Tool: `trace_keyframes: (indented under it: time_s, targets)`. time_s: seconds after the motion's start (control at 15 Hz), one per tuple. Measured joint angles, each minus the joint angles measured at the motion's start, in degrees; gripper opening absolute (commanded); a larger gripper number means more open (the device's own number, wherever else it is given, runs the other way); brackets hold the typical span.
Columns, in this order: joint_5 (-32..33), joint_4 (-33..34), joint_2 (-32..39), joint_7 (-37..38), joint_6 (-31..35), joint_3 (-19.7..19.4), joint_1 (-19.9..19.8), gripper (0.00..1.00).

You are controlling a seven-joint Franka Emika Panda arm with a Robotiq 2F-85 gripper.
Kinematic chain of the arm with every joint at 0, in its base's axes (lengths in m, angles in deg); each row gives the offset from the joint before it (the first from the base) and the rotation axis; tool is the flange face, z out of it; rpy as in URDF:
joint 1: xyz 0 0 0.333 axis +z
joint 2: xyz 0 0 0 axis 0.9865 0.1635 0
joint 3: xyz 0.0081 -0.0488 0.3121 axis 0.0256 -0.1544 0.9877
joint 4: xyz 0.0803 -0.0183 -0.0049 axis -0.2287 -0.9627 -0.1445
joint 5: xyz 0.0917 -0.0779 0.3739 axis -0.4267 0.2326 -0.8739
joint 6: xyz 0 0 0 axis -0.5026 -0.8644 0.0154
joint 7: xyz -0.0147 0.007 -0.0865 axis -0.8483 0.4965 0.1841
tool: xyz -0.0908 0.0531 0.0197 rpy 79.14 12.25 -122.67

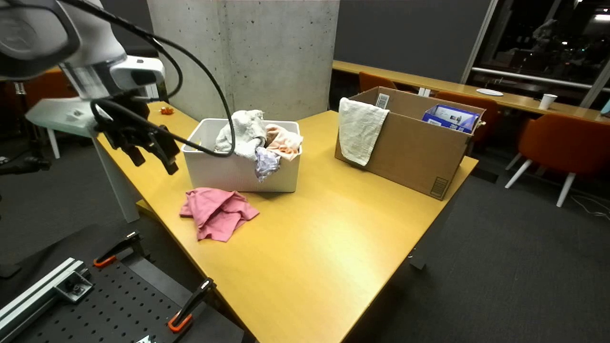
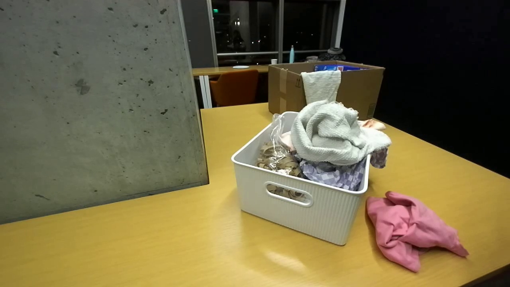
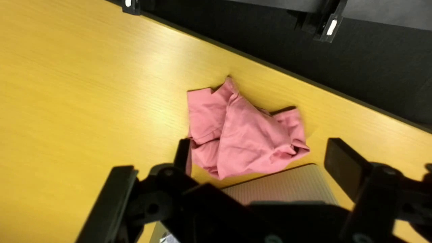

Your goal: Put the pink shirt in the basket, then remove the white towel, the turnip plushie and the purple shirt from the basket

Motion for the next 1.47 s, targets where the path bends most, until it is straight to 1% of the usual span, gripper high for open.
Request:
trace_keyframes:
  time_s: [0.27,0.4,0.53,0.67,0.8,0.87,0.93,1.0,1.07,1.2,1.27,1.47]
  targets:
    - [0.2,1.3,15.8,0.0,10.7,0.3,0.5,1.00]
    - [2.6,3.5,23.5,0.4,15.5,0.4,0.4,1.00]
    - [7.8,7.5,30.7,2.5,18.8,0.1,0.2,1.00]
    - [13.4,13.3,37.4,5.4,19.6,-0.8,0.5,1.00]
    - [16.4,19.3,43.5,6.8,19.6,-1.8,1.4,1.00]
    - [16.9,22.0,46.4,7.1,19.6,-2.2,2.0,0.75]
    - [16.9,24.5,49.1,7.1,19.6,-2.8,2.8,0.74]
    - [16.9,26.6,51.4,7.1,19.6,-3.6,4.0,0.68]
    - [16.8,28.3,53.5,7.1,19.6,-4.3,5.1,0.58]
    - [16.7,30.6,56.3,7.1,19.6,-5.4,7.5,0.44]
    - [16.7,31.1,57.0,7.3,19.6,-6.1,8.9,0.35]
    - [16.8,30.9,56.8,9.0,19.6,-8.4,13.6,0.14]
